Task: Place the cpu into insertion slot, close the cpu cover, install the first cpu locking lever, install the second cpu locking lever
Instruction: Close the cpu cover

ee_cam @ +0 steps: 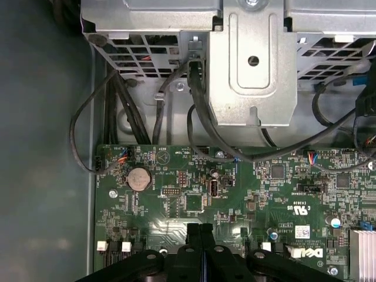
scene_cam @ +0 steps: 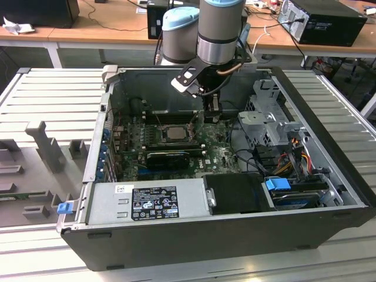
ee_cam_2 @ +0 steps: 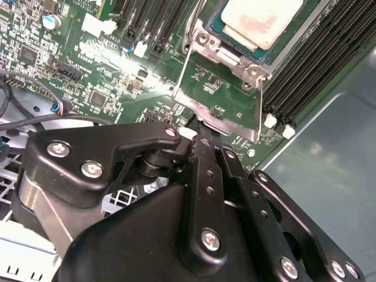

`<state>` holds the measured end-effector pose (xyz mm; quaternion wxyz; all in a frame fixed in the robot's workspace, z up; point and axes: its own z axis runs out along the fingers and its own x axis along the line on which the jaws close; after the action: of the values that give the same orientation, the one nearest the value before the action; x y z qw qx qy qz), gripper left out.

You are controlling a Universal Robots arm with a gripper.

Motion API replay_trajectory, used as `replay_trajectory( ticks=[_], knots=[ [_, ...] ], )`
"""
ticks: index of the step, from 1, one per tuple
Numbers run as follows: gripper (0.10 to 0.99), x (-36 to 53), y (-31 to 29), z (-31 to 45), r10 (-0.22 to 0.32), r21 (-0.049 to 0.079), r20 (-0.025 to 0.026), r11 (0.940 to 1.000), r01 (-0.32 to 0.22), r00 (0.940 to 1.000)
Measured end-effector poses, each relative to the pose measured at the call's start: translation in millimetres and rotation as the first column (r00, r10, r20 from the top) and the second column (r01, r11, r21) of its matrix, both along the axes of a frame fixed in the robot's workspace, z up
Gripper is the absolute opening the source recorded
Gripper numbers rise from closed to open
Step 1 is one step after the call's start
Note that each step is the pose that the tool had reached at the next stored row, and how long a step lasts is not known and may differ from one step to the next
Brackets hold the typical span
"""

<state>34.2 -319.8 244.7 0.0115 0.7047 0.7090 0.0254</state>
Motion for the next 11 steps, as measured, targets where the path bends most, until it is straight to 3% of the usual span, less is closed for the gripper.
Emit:
replay_trajectory(
  ticks=[11],
  knots=[
    [0.106, -7.3, 0.0, 0.0, 0.000, 0.000, 0.0000, 1.0000, 0.000, 1.0000]
  ],
)
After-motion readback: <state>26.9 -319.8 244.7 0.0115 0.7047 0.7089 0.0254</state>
